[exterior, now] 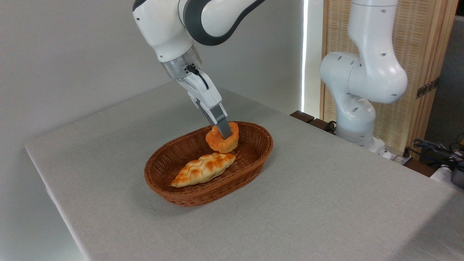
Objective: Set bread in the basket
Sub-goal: 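Release the bun into the basket and raise the gripper away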
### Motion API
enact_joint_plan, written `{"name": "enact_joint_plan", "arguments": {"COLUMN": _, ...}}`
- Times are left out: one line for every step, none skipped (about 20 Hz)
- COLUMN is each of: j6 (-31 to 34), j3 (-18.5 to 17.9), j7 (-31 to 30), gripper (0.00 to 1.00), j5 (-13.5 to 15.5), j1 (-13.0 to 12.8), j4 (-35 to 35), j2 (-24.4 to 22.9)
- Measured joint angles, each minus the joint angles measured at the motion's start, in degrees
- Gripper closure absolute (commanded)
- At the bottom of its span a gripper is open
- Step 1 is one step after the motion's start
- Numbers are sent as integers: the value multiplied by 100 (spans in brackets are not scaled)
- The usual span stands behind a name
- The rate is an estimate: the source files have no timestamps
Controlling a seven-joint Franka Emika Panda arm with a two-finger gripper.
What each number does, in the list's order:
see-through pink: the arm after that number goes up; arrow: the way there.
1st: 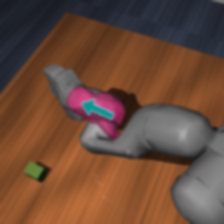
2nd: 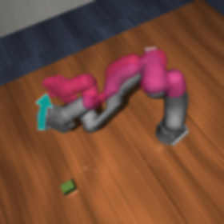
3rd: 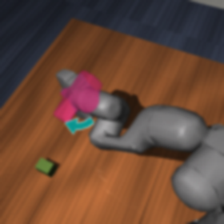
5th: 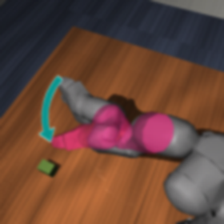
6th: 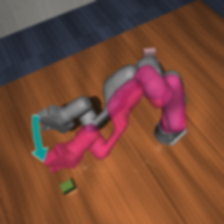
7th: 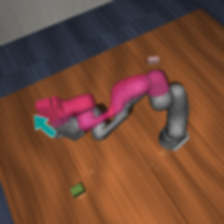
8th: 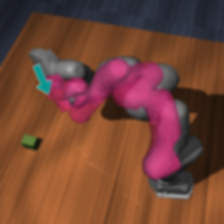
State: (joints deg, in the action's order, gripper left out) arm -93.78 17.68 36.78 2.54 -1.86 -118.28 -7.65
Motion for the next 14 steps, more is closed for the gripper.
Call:
{"name": "enact_joint_plan", "arguments": {"j6": 0, "j3": -1, "j7": 0, "gripper": 0, "j5": 15, "j1": 4, "j4": 0, "j2": -1}}
{"name": "enact_joint_plan", "arguments": {"j6": 0, "j3": -2, "j7": 0, "gripper": 0, "j5": 18, "j1": 5, "j4": 0, "j2": -1}}
{"name": "enact_joint_plan", "arguments": {"j6": 0, "j3": -2, "j7": 0, "gripper": 0, "j5": 18, "j1": 5, "j4": 0, "j2": -1}}
{"name": "enact_joint_plan", "arguments": {"j6": 0, "j3": -2, "j7": 0, "gripper": 0, "j5": 18, "j1": 6, "j4": 0, "j2": -2}}
{"name": "enact_joint_plan", "arguments": {"j6": -6, "j3": -2, "j7": 0, "gripper": 0, "j5": 18, "j1": 6, "j4": 9, "j2": -5}}
{"name": "enact_joint_plan", "arguments": {"j6": -17, "j3": -4, "j7": 0, "gripper": 0, "j5": 18, "j1": 6, "j4": 38, "j2": -12}}
{"name": "enact_joint_plan", "arguments": {"j6": -36, "j3": -10, "j7": 0, "gripper": 0, "j5": 18, "j1": 9, "j4": 96, "j2": -26}}
{"name": "enact_joint_plan", "arguments": {"j6": -48, "j3": -21, "j7": 0, "gripper": 0, "j5": 18, "j1": 13, "j4": 194, "j2": -43}}
{"name": "enact_joint_plan", "arguments": {"j6": -64, "j3": -30, "j7": 0, "gripper": 0, "j5": 18, "j1": 25, "j4": 338, "j2": -64}}
{"name": "enact_joint_plan", "arguments": {"j6": -76, "j3": -38, "j7": 0, "gripper": 0, "j5": 19, "j1": 37, "j4": 491, "j2": -78}}
{"name": "enact_joint_plan", "arguments": {"j6": -82, "j3": -56, "j7": 0, "gripper": 0, "j5": 25, "j1": 53, "j4": 682, "j2": -89}}
{"name": "enact_joint_plan", "arguments": {"j6": -83, "j3": -105, "j7": 0, "gripper": 0, "j5": 72, "j1": 62, "j4": 876, "j2": -96}}
{"name": "enact_joint_plan", "arguments": {"j6": -85, "j3": -190, "j7": 25, "gripper": 0, "j5": 142, "j1": 70, "j4": 1063, "j2": -101}}
{"name": "enact_joint_plan", "arguments": {"j6": -85, "j3": -311, "j7": 131, "gripper": 0, "j5": 195, "j1": 77, "j4": 1230, "j2": -104}}
